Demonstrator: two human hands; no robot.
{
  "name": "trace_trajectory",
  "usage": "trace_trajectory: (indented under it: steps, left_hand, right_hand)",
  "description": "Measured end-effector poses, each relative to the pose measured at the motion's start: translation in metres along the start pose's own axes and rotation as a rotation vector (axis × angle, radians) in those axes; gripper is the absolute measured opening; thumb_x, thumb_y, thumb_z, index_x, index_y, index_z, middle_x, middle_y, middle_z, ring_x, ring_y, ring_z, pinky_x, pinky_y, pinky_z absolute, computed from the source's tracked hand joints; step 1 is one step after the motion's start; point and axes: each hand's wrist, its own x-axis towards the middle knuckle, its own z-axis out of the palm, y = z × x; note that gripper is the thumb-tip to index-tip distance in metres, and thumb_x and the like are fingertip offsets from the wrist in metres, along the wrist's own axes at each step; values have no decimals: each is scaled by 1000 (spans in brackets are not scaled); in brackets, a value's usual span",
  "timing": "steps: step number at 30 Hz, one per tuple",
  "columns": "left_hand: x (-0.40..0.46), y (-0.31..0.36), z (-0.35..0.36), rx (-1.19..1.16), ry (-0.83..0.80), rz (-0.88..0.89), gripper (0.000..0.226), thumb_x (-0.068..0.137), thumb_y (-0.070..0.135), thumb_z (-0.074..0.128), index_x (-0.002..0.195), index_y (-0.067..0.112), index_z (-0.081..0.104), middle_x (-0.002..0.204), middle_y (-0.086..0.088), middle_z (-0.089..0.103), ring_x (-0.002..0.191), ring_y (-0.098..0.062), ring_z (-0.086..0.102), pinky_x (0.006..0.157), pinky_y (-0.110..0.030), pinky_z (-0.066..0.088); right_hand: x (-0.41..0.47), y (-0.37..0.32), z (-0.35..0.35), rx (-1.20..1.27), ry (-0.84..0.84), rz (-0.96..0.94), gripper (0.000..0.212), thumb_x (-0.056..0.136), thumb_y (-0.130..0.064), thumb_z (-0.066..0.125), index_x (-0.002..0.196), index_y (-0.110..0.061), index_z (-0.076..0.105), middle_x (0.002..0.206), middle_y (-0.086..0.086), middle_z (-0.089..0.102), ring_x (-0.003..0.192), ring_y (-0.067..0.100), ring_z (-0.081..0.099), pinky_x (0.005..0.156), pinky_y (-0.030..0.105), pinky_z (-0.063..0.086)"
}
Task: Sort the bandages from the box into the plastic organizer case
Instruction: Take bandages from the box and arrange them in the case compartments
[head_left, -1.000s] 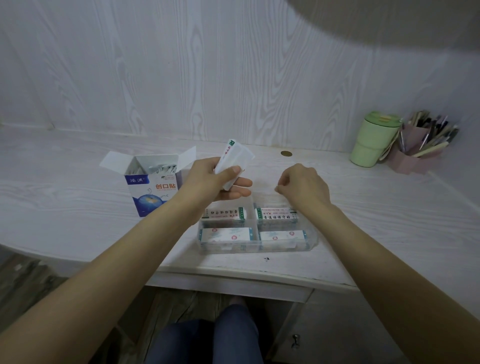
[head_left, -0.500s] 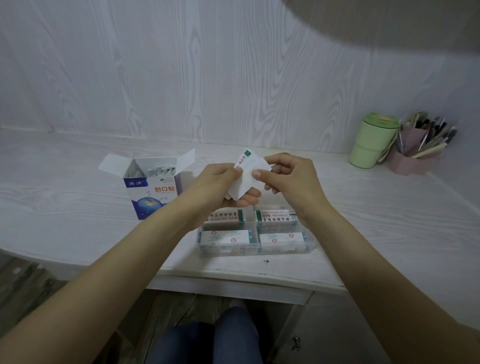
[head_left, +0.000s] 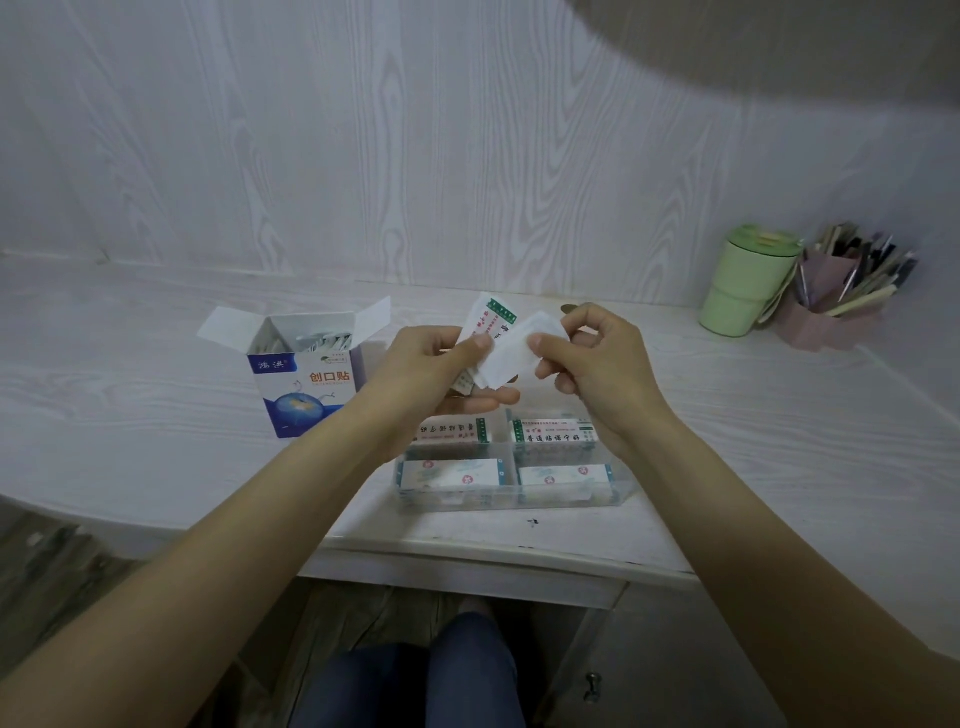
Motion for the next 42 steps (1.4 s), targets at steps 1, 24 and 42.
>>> trace_trajectory:
  steps: [1,24,42]
  left_hand:
    - [0,0,-1,6,11,10,15,95,17,53,101,10,65,86,-9,73,71,-21,72,61,-23,59]
    - [17,-7,-1,-31,212,93,21,97,18,50,108,7,63,89,-4,69,78,-12,67,74,-23,58]
    - [41,-16,2,561,147,125,28,103,23,34,102,11,60,98,-7,67,93,-19,67,88,-35,52]
  right_hand:
    - [0,-1,0,38,-3,12,17,82,2,68,83,-9,55,60,1,66,50,8,61,44,16,40]
    - [8,6,-18,-31,-45,101,15,80,6,68,82,-9,69,97,26,67,79,23,68,66,22,58]
    - [51,28,-20,-948,-131,69,12,81,-3,69,84,-13,75,80,5,63,63,5,51,49,11,38]
